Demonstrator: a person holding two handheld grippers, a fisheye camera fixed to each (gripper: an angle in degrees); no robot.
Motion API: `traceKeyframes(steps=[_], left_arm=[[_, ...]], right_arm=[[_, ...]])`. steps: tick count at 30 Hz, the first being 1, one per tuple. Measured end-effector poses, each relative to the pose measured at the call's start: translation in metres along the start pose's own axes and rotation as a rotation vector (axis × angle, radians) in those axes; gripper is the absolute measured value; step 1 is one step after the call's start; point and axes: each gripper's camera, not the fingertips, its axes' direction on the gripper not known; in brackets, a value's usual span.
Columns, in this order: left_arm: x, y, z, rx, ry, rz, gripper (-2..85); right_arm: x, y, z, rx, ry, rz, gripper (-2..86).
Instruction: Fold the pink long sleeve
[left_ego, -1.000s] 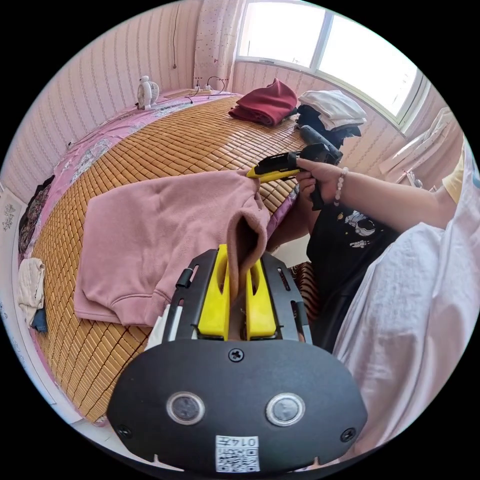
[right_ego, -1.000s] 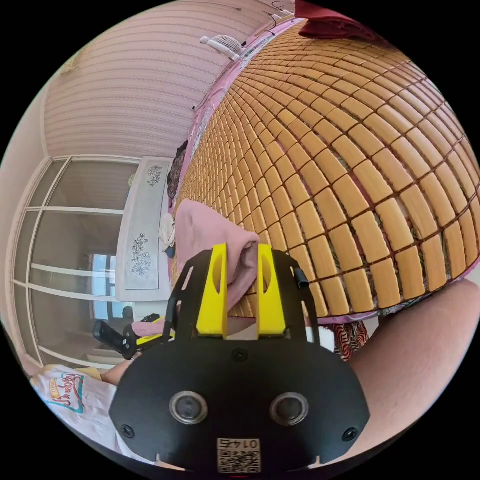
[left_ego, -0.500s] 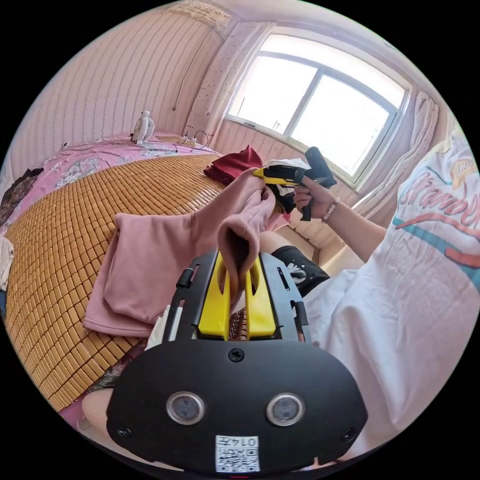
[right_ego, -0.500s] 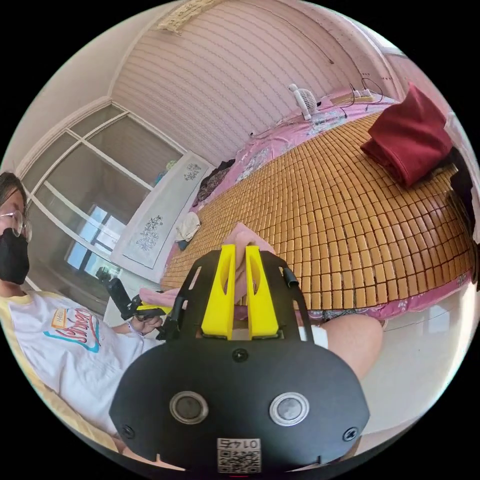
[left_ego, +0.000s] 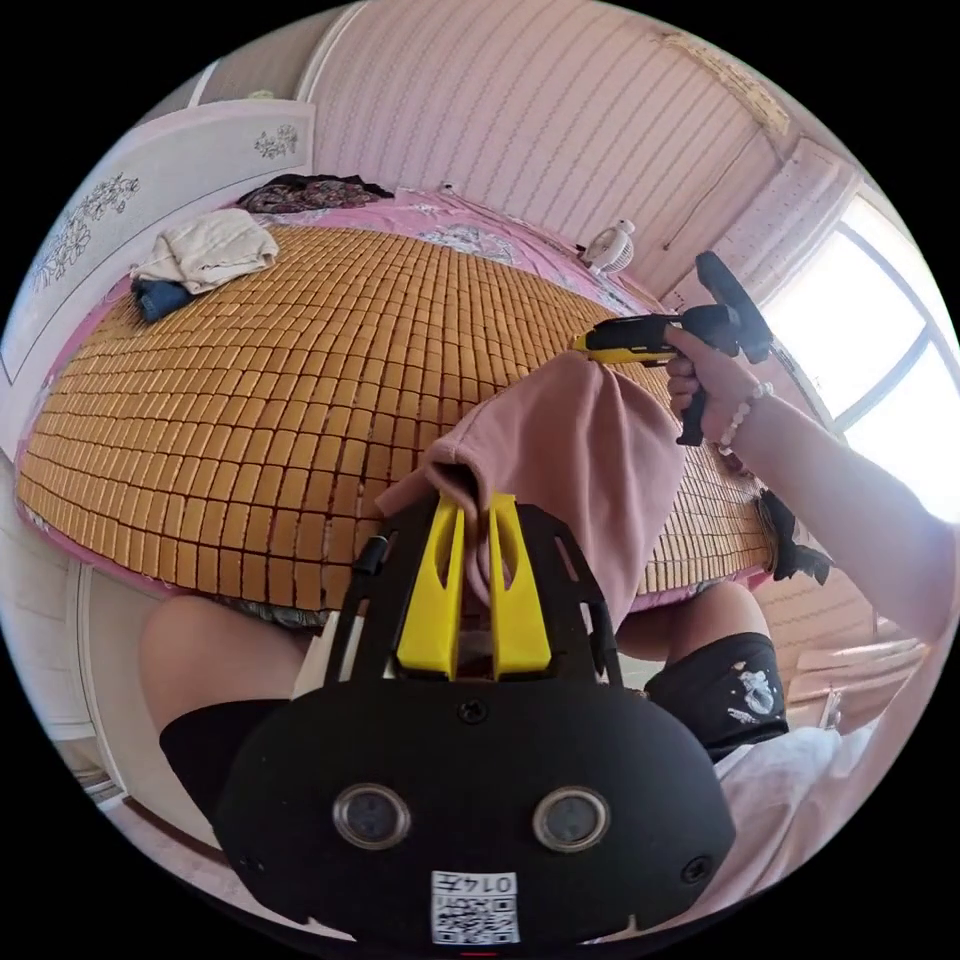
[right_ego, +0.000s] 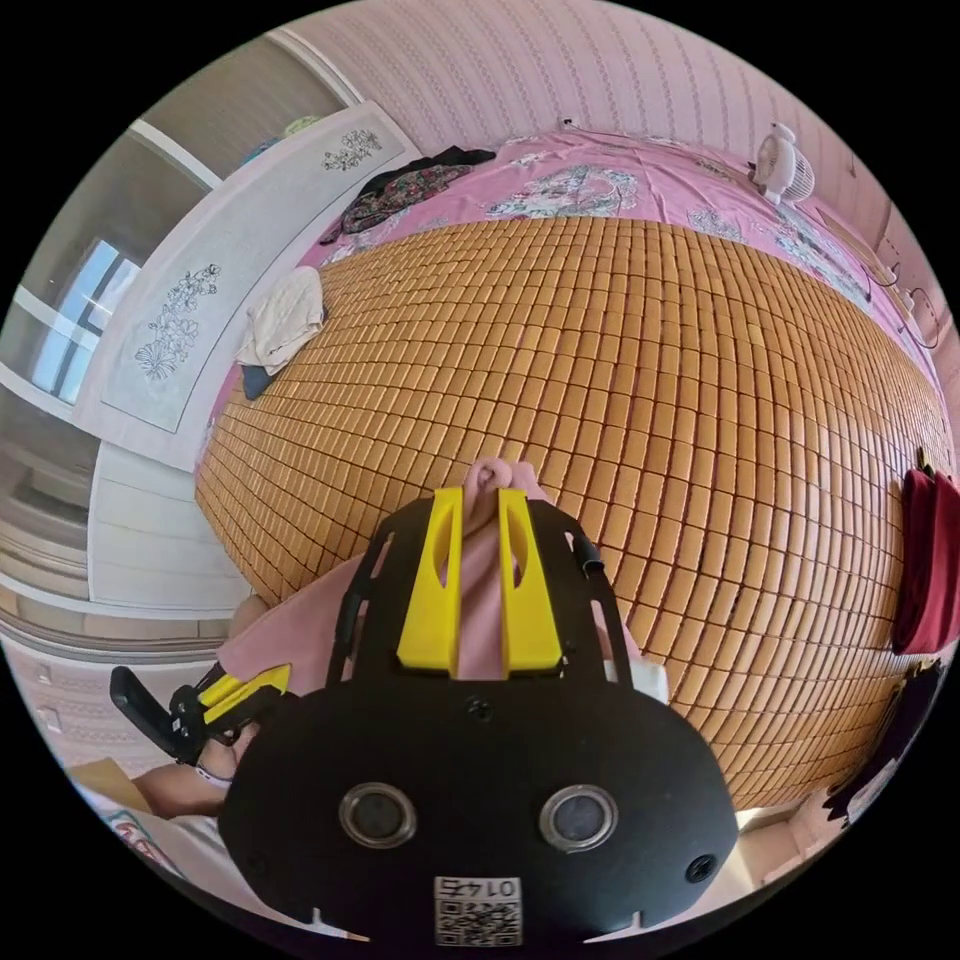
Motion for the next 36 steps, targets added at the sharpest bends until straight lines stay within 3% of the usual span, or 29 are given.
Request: traceKeyframes(steps=[9, 15, 19, 23, 30, 36], left_arm=[[-0.043, -0.020, 0.046, -0.135, 0.077, -0.117, 6.3], [-0.046, -0.024, 0.048, -0.114, 0.114, -0.083, 6.7], [-0.025, -0.026, 0.047, -0.102, -0.001, -0.002, 7.8], [-0.002, -0.028, 0.050, -0.108, -0.134, 0.099, 8.3], [-0.012, -0.027, 0.052, -0.093, -0.036, 0.007, 8.7], [-0.010, -0.027, 0.053, -0.090, 0.015, -0.005, 9.9]], right_arm=[[-0.008, -0.062, 0.006, 0.006, 0.041, 0.000, 8.3], [-0.028, -0.064, -0.027, 0.062, -0.028, -0.291, 13.1], [-0.036, -0.079, -0.009, -0.096, 0.070, -0.420, 16.8], [-0.029, -0.102, 0.045, -0.261, 0.164, -0.409, 18.6], [0.009, -0.131, 0.077, -0.422, -0.133, -0.246, 12.9], [0.016, -0.097, 0.049, -0.285, -0.130, -0.327, 7.5]])
